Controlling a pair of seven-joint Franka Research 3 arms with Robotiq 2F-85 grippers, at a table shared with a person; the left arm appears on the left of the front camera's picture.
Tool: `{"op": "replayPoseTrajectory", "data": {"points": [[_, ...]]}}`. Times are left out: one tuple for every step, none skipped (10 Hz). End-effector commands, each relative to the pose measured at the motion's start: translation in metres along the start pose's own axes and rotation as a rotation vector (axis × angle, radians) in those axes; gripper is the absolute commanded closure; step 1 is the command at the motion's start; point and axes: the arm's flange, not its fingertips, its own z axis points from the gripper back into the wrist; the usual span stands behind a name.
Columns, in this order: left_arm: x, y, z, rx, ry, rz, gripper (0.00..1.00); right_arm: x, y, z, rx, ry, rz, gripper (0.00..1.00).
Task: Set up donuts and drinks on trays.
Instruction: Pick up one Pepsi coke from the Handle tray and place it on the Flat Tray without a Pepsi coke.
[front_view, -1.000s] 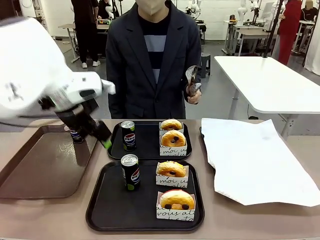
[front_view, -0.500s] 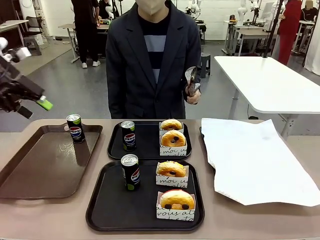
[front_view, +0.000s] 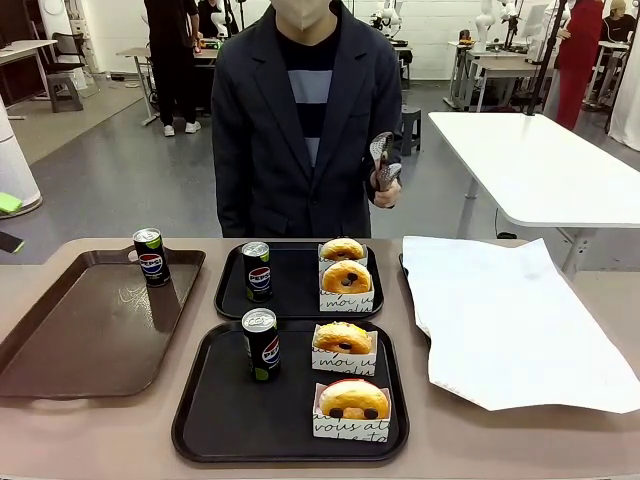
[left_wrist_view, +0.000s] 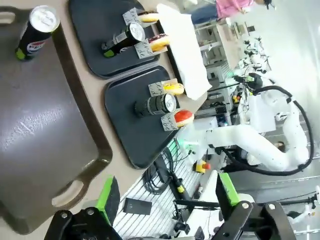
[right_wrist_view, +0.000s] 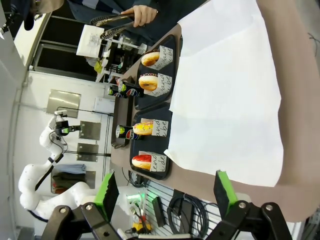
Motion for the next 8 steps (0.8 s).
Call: {"op": "replayPoseTrajectory", "data": {"points": [[0.006,0.039,0.009,-0.050,-0.048,0.023,0.00,0.000,0.000,-0.001,0.011,-0.003,0.011,0.00],[-0.003,0.058,0.014,-0.086,-0.065,0.043,0.00,0.000,0.000,-0.001,0.011,-0.003,0.011,0.00],[-0.014,0.079,0.016,-0.104,-0.094,0.085,0.00,0.000,0.000,-0.001,0.011,-0.003,0.011,0.00],[-0.020,0.094,0.019,-0.103,-0.129,0.127,0.00,0.000,0.000,-0.001,0.011,-0.003,0.011,0.00],[-0.019,0.106,0.021,-0.116,-0.137,0.152,0.00,0.000,0.000,-0.001,0.011,-0.003,0.011,0.00],[-0.019,0.111,0.027,-0.126,-0.146,0.168,0.00,0.000,0.000,-0.001,0.011,-0.003,0.011,0.00],[-0.020,0.112,0.031,-0.130,-0.153,0.173,0.00,0.000,0.000,-0.001,0.011,-0.003,0.011,0.00],[-0.025,0.102,0.027,-0.145,-0.133,0.124,0.00,0.000,0.000,-0.001,0.011,-0.003,0.011,0.00]]}}
